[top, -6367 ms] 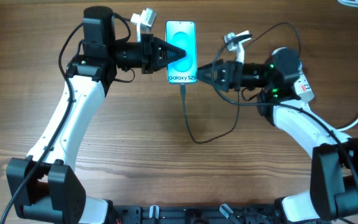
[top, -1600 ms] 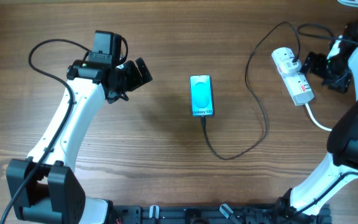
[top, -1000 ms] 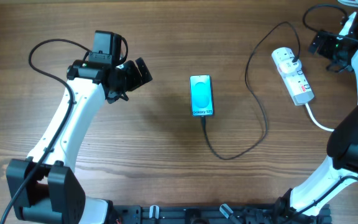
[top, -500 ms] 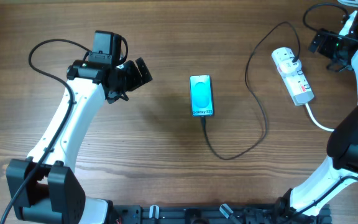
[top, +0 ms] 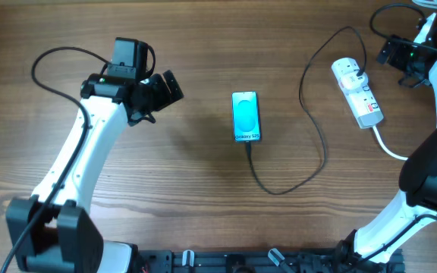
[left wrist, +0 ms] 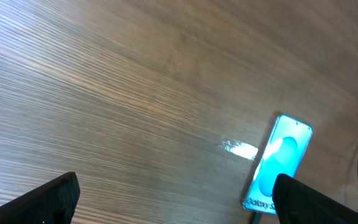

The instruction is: Plug charger to phone and switch on socket

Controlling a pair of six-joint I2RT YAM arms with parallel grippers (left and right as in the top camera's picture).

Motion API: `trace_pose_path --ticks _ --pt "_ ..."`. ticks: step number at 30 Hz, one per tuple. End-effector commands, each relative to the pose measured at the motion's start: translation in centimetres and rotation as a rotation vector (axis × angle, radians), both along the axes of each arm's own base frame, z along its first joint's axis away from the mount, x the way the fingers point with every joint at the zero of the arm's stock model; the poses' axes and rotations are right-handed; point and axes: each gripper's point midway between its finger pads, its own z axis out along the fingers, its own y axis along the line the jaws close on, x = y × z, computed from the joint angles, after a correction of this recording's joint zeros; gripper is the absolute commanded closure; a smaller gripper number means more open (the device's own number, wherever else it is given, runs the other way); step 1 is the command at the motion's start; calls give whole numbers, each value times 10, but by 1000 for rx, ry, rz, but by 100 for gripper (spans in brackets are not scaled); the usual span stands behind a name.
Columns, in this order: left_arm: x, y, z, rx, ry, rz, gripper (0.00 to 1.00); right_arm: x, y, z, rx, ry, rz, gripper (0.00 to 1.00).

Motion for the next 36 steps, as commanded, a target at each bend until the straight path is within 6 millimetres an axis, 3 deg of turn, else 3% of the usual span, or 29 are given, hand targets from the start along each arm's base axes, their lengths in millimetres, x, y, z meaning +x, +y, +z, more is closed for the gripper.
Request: trace_pose_path --ticks 1,4,6,8,10,13,15,20,25,31,36 --pt "-5 27 59 101 -187 68 0 5 4 11 -9 -27 28 0" --pt "-38 40 139 109 -429 81 0 5 4 11 -8 -27 28 0" --pt "-69 47 160 137 -529 35 0 5 4 11 -8 -27 29 0" --pt "-96 54 155 140 -540 43 0 5 4 11 -9 -27 28 0" --pt "-118 57 135 146 -502 39 0 5 4 11 -8 -27 28 0" --pt "-133 63 97 119 -498 92 0 5 4 11 -9 -27 29 0" --pt "-129 66 86 73 -605 151 0 5 4 11 -8 -27 28 0" --pt "-117 65 104 -5 -961 182 0 5 4 11 -9 -27 28 0" --pt "-136 64 123 -58 -1176 178 0 5 4 11 -9 -27 28 0" --pt "-160 63 151 -94 -1314 167 0 5 4 11 -8 -27 29 0" --pt "-155 61 141 -99 -1311 157 0 5 4 11 -9 -27 28 0"
